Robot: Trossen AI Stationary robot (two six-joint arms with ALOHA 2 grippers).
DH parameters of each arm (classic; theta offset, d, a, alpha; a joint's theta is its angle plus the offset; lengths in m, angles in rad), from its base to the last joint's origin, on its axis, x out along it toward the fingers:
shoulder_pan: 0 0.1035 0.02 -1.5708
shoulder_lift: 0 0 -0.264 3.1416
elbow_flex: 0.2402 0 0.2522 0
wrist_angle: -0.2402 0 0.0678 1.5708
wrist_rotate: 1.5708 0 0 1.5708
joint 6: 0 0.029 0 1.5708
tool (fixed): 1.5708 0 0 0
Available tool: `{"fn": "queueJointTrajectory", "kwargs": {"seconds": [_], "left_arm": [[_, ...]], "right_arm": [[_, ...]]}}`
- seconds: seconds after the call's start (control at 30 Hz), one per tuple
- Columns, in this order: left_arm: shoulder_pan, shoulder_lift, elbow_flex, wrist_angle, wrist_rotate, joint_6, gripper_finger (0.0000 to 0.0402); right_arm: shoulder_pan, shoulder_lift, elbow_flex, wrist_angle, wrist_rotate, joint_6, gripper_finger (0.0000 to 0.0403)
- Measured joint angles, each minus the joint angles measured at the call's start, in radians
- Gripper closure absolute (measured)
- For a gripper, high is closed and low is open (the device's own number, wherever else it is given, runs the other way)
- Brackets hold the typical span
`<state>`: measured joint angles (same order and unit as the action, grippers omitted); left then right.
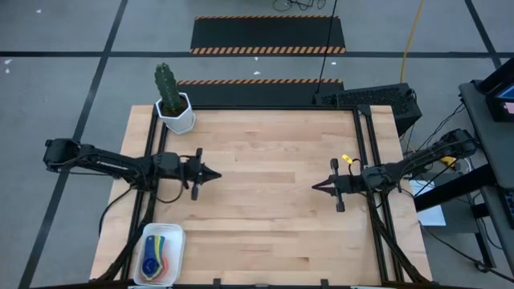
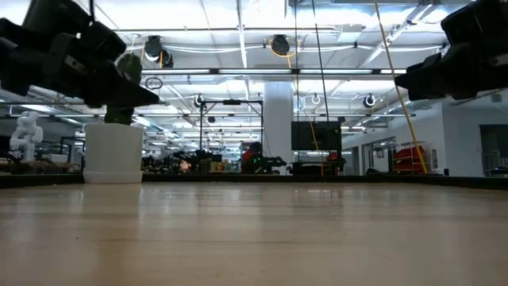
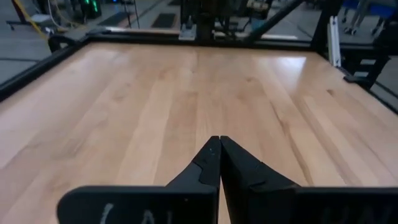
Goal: Nest measuring cups in basket
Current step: Return to Home Position
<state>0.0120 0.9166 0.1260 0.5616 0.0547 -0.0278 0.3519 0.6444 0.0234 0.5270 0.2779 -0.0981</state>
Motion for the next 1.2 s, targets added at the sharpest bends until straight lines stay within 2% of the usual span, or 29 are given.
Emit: {"fn": "queueJointTrajectory", "kwargs": {"seconds": [0.3,0.63,0.9,1.07,1.2], "left_arm": [[0.0,-0.192,-0.113,0.026,0.023,0.025,0.0395],[0.001,-0.286,-0.117,-0.048,0.004,0.047,0.0398],[0.001,-0.423,-0.117,-0.172,-0.029,0.075,0.0398],[0.001,-0.508,-0.117,-0.254,-0.03,0.083,0.0398],[0.001,-0.554,-0.117,-0.299,-0.03,0.105,0.0396]], "right_arm": [[0.0,-0.073,-0.006,-0.008,-0.022,-0.063,0.0403],[0.001,-0.152,-0.008,-0.038,-0.048,-0.097,0.0403],[0.001,-0.257,-0.008,-0.108,-0.048,-0.124,0.0403],[-0.026,-0.341,-0.008,-0.16,-0.163,-0.144,0.0403],[-0.083,-0.407,-0.008,-0.215,-0.178,-0.134,0.0403]]}}
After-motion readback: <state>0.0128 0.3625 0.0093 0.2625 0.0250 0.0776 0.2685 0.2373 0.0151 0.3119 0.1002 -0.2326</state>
